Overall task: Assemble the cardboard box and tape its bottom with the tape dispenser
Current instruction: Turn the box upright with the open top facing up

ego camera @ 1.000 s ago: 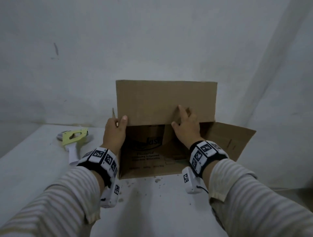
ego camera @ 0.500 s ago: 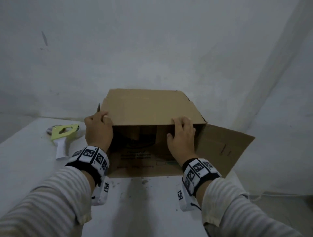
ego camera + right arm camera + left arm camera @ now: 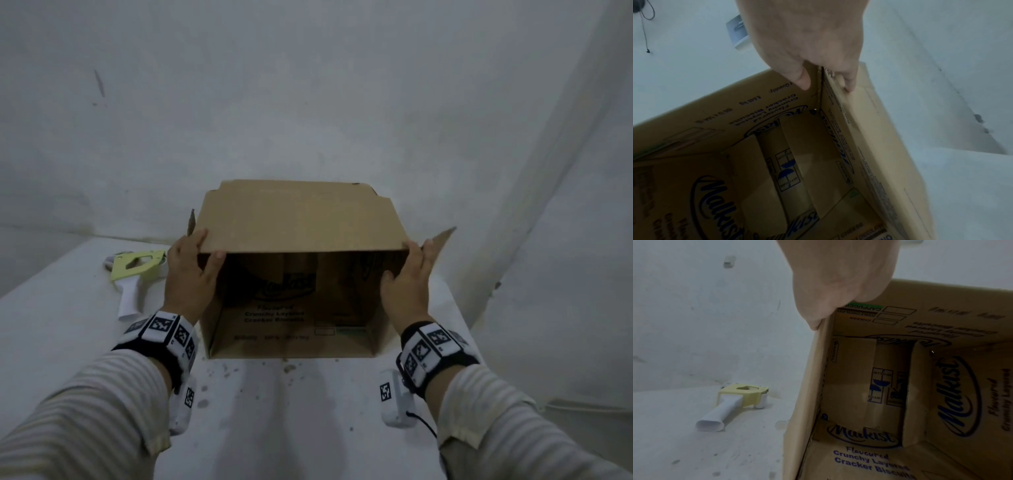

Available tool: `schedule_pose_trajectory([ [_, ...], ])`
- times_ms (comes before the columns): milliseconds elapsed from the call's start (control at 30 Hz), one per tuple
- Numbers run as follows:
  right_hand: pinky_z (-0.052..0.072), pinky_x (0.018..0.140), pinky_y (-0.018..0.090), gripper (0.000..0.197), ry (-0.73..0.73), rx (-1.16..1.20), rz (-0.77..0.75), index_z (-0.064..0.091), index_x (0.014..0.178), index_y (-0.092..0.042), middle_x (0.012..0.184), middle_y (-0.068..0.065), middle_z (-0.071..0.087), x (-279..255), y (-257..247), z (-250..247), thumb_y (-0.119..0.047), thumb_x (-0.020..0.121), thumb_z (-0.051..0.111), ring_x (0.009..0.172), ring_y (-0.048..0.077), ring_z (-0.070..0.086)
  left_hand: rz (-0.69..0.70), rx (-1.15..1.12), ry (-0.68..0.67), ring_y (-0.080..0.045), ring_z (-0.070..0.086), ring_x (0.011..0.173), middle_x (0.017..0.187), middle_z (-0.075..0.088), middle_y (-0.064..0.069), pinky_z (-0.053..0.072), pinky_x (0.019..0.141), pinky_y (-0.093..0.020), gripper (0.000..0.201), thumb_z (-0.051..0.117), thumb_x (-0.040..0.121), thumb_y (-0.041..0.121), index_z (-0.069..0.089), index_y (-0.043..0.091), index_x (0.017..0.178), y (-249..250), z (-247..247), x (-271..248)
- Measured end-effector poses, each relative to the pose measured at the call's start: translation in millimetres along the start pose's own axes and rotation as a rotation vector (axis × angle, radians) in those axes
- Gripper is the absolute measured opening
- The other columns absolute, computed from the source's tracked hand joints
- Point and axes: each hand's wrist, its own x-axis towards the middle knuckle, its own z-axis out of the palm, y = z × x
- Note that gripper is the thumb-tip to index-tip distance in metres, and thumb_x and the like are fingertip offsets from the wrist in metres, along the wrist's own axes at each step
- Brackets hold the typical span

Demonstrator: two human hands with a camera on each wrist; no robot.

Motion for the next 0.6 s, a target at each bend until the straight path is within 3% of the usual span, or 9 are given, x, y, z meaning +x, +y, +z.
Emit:
schedule_pose_trajectory([
  [67,0.043,0.098,0.034,0.054,0.003,0.019,0.018,0.035,0.136,-0.014,0.158,0.012,0.012,2,0,4,0.005,0.087,0.047,0.138,0.033,0.031,-0.010,0.021,-0.032,-0.033,0.033,0.135,0.147,0.030,-0.018,0.033,0.109,-0.045,0.057,0.055,0.092,0.031,0.034,0.019,0.143,-5,-1,1],
  [167,0.043,0.075,0.035,0.052,-0.014,0.000,0.078,0.033,0.134,-0.017,0.136,0.017,0.045,3,0,6,0.005,0.087,0.042,0.103,0.038,0.055,-0.021,0.077,-0.085,-0.035,0.043,0.129,0.149,0.031,-0.017,0.040,0.103,-0.044,0.063,0.058,0.089,0.013,0.029,0.022,0.145,-13,-6,4],
  [267,0.036,0.064,0.033,0.055,-0.016,-0.025,0.106,0.031,0.132,-0.020,0.114,0.021,0.057,6,2,9,0.007,0.085,0.040,0.076,0.030,0.052,0.055,0.042,-0.145,-0.037,0.052,0.120,0.143,0.040,-0.016,0.046,0.100,-0.047,0.069,0.053,0.084,0.005,0.028,0.030,0.143,-30,-8,10],
  [333,0.034,0.058,0.029,0.053,-0.018,-0.036,0.121,0.032,0.128,-0.021,0.106,0.022,0.059,8,1,8,0.007,0.083,0.040,0.070,0.029,0.052,0.084,0.005,-0.191,-0.038,0.051,0.119,0.139,0.042,-0.017,0.045,0.100,-0.050,0.072,0.055,0.083,0.004,0.024,0.032,0.142,-35,-9,13],
  [433,0.028,0.047,0.025,0.051,-0.041,-0.030,0.147,0.033,0.124,-0.022,0.099,0.023,0.061,11,-3,2,0.009,0.083,0.038,0.066,0.029,0.052,-0.005,0.045,-0.168,-0.030,0.051,0.123,0.139,0.046,-0.010,0.044,0.100,-0.036,0.070,0.054,0.084,-0.003,0.028,0.027,0.143,-31,-10,19],
  [467,0.028,0.046,0.025,0.052,-0.040,-0.025,0.156,0.033,0.123,-0.022,0.098,0.023,0.061,11,-6,0,0.010,0.083,0.037,0.066,0.029,0.052,0.027,0.016,-0.182,-0.032,0.052,0.121,0.138,0.045,-0.011,0.045,0.096,-0.037,0.073,0.052,0.083,-0.007,0.027,0.028,0.142,-31,-12,22],
  [533,0.032,0.049,0.027,0.054,-0.033,-0.022,0.161,0.033,0.124,-0.023,0.100,0.023,0.061,12,-12,-4,0.011,0.082,0.035,0.070,0.031,0.053,0.111,-0.007,-0.226,-0.038,0.054,0.109,0.133,0.042,-0.017,0.050,0.089,-0.045,0.079,0.049,0.081,-0.013,0.023,0.031,0.141,-34,-18,29],
  [600,0.038,0.059,0.032,0.055,-0.013,-0.016,0.146,0.035,0.126,-0.023,0.104,0.023,0.060,12,-19,-9,0.010,0.082,0.034,0.078,0.035,0.056,0.136,0.064,-0.221,-0.039,0.055,0.105,0.133,0.041,-0.018,0.050,0.085,-0.045,0.074,0.050,0.082,-0.009,0.024,0.030,0.140,-29,-25,45],
])
